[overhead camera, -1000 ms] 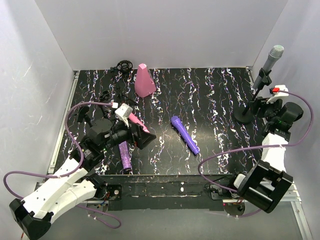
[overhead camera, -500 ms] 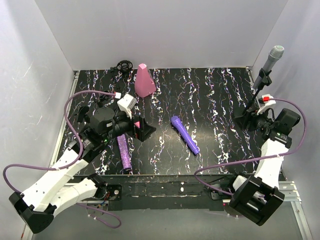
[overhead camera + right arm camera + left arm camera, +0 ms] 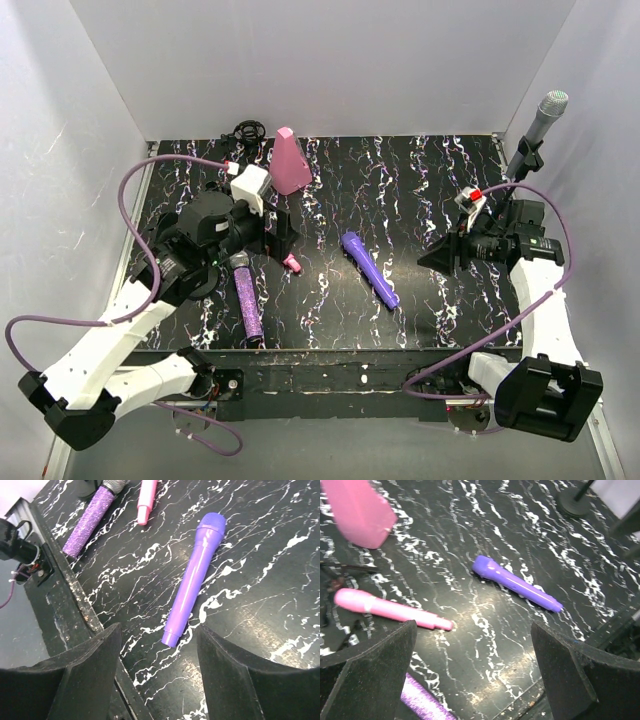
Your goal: Attach the microphones to the stand
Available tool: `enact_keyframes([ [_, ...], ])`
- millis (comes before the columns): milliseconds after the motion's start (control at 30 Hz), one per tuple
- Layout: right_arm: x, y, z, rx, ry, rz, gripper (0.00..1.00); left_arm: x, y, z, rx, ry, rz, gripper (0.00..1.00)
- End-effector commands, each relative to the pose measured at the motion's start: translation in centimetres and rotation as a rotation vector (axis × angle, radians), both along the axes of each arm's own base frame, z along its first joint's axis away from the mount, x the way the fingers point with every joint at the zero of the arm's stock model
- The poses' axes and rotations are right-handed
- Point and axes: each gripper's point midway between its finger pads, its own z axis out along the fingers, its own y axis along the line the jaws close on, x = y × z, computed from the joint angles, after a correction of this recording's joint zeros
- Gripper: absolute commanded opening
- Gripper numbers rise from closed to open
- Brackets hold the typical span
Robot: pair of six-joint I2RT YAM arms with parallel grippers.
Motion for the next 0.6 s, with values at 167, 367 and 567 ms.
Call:
enact_keyframes([
  [167, -2.4, 1.6, -0.5, 0.096, -0.013, 0.114, 0.70, 1.9, 7.8, 3.1, 0.269, -0.126, 0.290, 0.98],
  [367, -2.6, 1.6, -0.2, 0.093, -0.022, 0.123, 0.70, 4.3, 8.7, 3.1, 0.446, -0.097, 0.369, 0.98],
  [567, -2.8, 1.6, -0.2, 0.088, -0.028, 0.122, 0.70, 6.7, 10.0, 5.0, 0.533, -0.128, 0.462, 0.98],
])
